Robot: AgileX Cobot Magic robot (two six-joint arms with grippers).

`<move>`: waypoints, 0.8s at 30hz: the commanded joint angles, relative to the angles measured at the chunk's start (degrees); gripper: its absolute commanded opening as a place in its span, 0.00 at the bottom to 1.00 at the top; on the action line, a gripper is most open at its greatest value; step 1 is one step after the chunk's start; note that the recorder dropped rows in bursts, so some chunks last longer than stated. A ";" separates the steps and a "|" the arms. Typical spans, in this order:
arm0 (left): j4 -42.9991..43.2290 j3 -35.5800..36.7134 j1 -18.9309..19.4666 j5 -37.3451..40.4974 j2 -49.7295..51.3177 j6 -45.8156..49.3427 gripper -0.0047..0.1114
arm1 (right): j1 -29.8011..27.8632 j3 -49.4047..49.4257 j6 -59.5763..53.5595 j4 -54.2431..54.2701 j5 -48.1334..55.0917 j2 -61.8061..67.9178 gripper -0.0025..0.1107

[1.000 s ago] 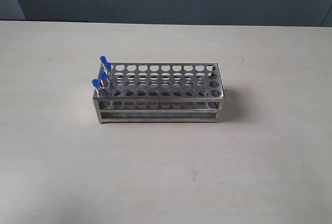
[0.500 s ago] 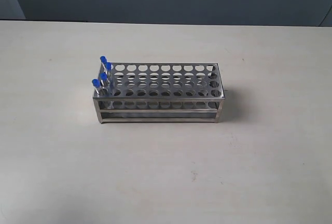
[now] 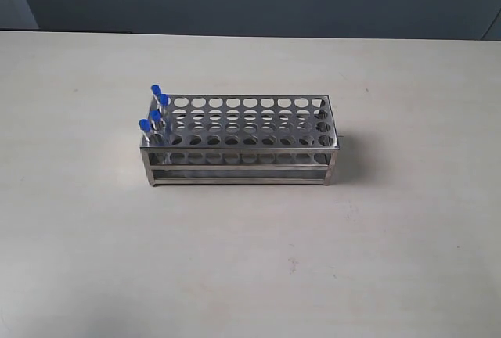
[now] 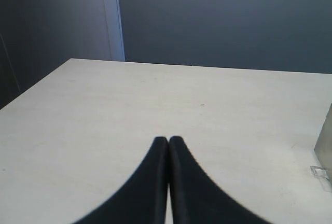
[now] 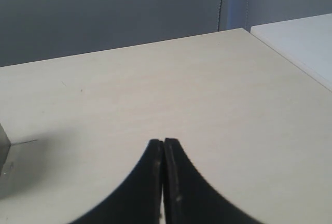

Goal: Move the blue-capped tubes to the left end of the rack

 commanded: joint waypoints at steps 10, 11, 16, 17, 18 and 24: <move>-0.08 0.19 -0.53 0.14 -0.21 -0.08 0.04 | -0.41 0.24 -0.21 1.67 -0.42 -0.34 0.02; -0.08 0.19 -0.53 0.14 -0.21 -0.08 0.04 | -0.41 0.24 -0.21 1.83 -0.42 -0.34 0.02; -0.08 0.19 -0.53 0.14 -0.21 -0.08 0.04 | -0.41 0.24 -0.21 1.83 -0.42 -0.34 0.02; -0.08 0.19 -0.53 0.14 -0.21 -0.08 0.04 | -0.41 0.24 -0.21 1.83 -0.42 -0.34 0.02; -0.08 0.19 -0.53 0.14 -0.21 -0.08 0.04 | -0.41 0.24 -0.21 1.83 -0.42 -0.34 0.02; -0.08 0.19 -0.53 0.14 -0.21 -0.08 0.04 | -0.41 0.24 -0.21 2.89 -0.42 -0.34 0.02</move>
